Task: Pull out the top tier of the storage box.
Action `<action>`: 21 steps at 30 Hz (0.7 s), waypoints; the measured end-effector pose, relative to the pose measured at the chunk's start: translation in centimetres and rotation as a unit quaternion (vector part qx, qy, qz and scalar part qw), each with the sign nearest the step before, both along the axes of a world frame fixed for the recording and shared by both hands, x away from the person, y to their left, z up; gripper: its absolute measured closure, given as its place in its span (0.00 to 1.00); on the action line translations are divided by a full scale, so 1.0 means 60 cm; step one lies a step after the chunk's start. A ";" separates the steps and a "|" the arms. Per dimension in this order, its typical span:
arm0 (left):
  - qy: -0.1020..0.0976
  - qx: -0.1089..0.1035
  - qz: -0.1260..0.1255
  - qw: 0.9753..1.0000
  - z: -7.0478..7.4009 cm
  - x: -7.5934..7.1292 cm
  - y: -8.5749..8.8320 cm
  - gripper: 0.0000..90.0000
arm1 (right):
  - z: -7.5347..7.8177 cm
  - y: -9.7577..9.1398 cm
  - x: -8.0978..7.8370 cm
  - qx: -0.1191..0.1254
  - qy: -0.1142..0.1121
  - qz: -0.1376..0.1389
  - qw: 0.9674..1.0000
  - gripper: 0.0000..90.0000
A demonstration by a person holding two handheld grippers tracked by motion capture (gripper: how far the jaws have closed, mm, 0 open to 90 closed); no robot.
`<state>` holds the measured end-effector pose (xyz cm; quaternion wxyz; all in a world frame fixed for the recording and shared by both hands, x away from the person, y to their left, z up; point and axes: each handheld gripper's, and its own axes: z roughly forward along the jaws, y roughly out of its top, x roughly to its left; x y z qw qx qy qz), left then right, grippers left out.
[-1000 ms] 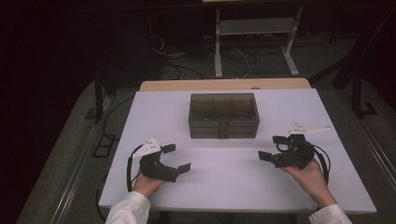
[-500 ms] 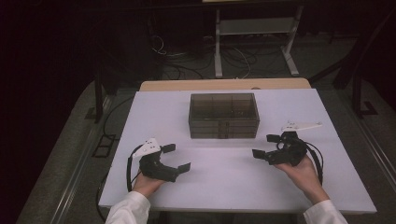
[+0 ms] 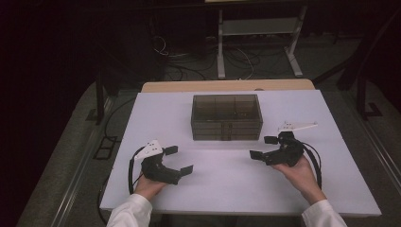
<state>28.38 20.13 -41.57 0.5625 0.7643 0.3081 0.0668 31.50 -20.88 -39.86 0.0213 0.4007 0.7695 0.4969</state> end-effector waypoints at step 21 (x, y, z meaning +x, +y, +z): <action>0.000 0.000 -0.003 1.000 0.000 0.000 -0.001 0.00 | -0.020 0.033 0.021 0.049 0.052 -0.007 0.997 0.00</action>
